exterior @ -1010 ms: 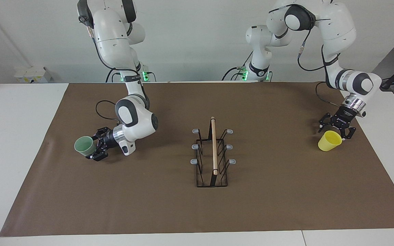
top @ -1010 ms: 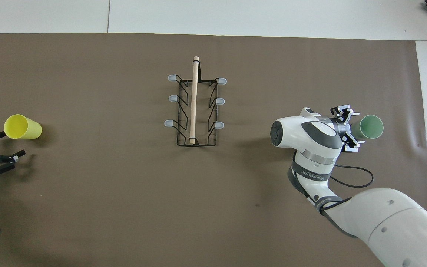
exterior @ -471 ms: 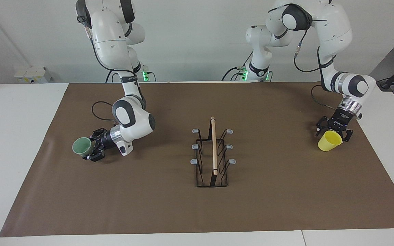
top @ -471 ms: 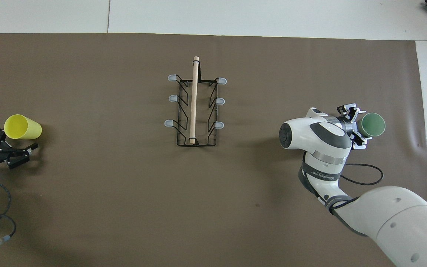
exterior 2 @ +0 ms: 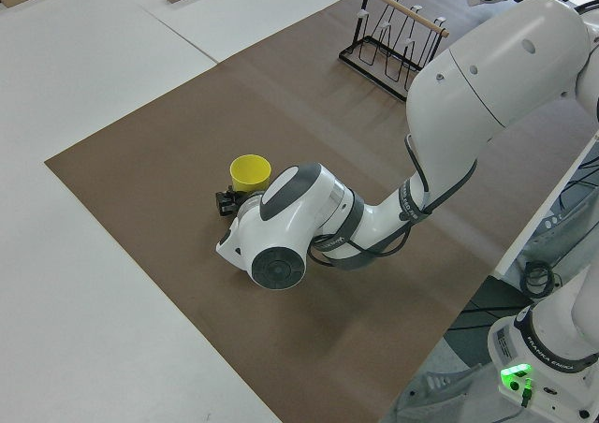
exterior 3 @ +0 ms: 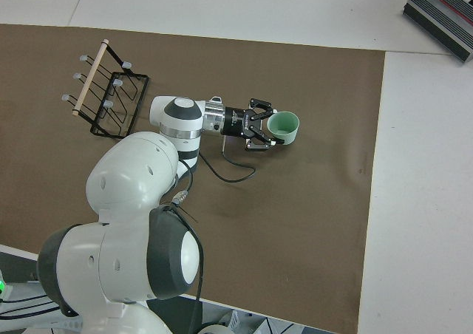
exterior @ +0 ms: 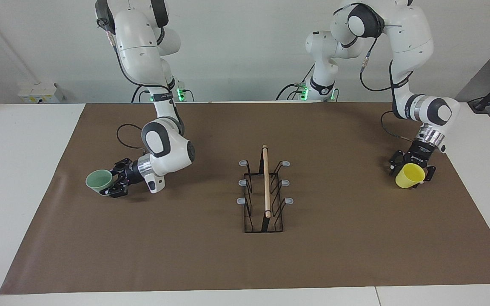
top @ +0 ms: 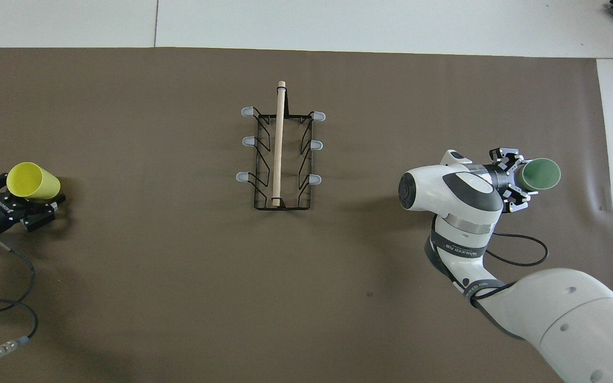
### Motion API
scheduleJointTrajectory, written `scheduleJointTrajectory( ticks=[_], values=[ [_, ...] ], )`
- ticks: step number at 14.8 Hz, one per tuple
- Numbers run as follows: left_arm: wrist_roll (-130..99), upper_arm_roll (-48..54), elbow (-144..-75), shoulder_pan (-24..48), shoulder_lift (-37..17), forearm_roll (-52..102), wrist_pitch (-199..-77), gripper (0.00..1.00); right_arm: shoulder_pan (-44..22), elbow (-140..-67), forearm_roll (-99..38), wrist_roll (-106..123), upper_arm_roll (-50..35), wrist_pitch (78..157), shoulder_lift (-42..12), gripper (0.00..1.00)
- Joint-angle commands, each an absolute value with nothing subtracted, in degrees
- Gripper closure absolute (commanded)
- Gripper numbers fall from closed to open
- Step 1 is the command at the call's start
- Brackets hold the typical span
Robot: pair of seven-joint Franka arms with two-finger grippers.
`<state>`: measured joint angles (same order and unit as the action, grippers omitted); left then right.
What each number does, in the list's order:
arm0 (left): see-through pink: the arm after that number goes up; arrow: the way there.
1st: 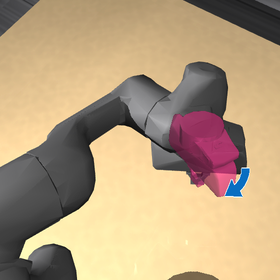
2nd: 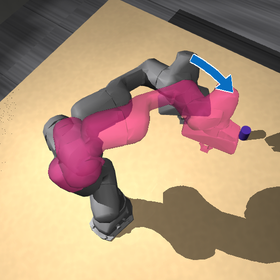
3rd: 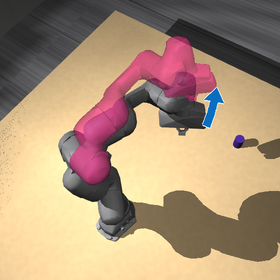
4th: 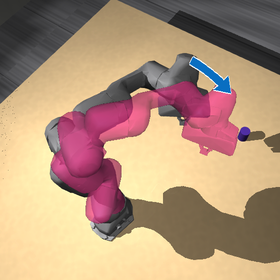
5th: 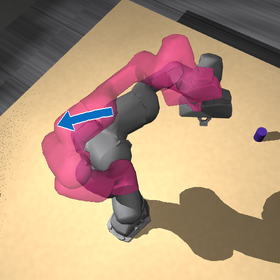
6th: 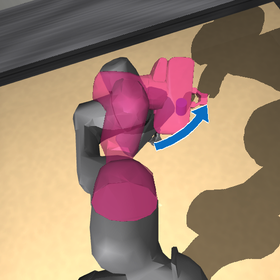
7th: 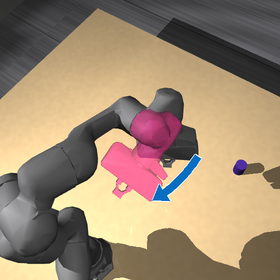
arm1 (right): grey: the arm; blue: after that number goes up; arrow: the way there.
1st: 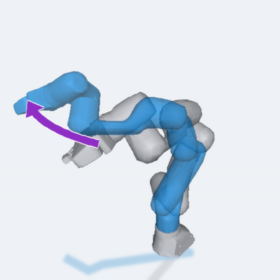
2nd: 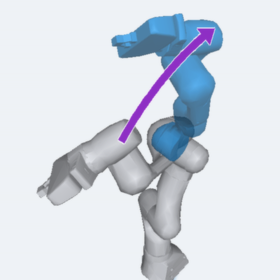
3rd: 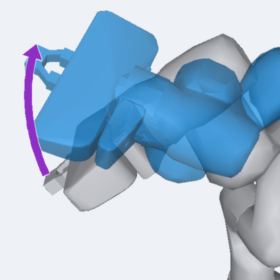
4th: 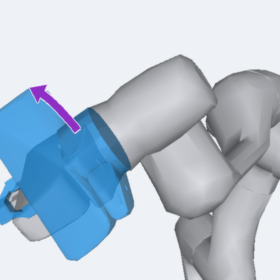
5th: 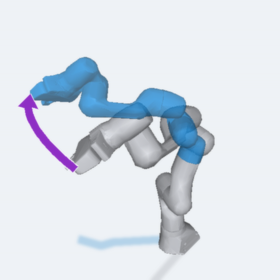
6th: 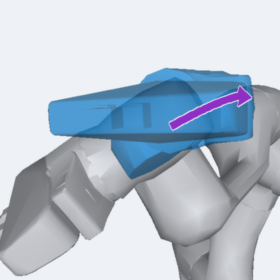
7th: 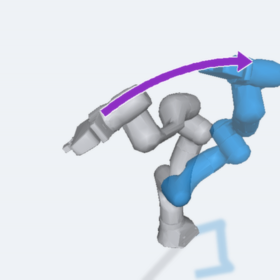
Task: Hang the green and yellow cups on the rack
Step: 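Grasp the green cup with the right gripper while the left gripper grasps the yellow cup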
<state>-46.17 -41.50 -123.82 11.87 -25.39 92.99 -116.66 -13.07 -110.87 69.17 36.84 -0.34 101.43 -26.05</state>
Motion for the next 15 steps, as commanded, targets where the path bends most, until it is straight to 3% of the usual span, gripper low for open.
scheduleJointTrajectory(
  ticks=[1, 3, 4, 5, 6, 7, 15],
  values=[
    [-46.3, -41.8, -124.7, 12.5, -23.4, 93.9, -117.9, 0.0, -13.4, -108.7, 63.6, 37.2, -1.2, 99.7, -24.2, 1.0],
    [-46.3, -41.8, -123.6, 12.4, -23.5, 93.9, -117.2, 0.04, -13.1, -107.0, 57.3, 37.0, -1.3, 99.0, -22.5, 1.0],
    [-46.4, -41.8, -123.3, 12.2, -23.5, 93.9, -116.9, 0.33, -12.2, -105.7, 54.4, 37.4, -1.3, 99.1, -21.2, 1.0],
    [-46.3, -41.8, -123.2, 12.1, -23.4, 93.9, -116.4, 0.71, -11.7, -104.7, 52.1, 39.9, -1.3, 99.4, -20.1, 1.0],
    [-46.3, -41.9, -123.2, 12.1, -23.5, 93.9, -116.3, 0.94, -11.6, -103.8, 49.0, 41.5, -1.5, 99.6, -18.6, 1.0],
    [-46.3, -41.8, -123.1, 12.0, -23.4, 93.9, -116.2, 1.0, -11.5, -103.3, 44.9, 41.7, -1.5, 99.8, -17.1, 1.0],
    [-46.4, -42.5, -116.5, 10.5, -22.1, 86.8, -112.9, 1.0, -11.3, -98.1, 18.1, 37.2, -1.4, 103.4, -11.4, 1.0]
  ],
)
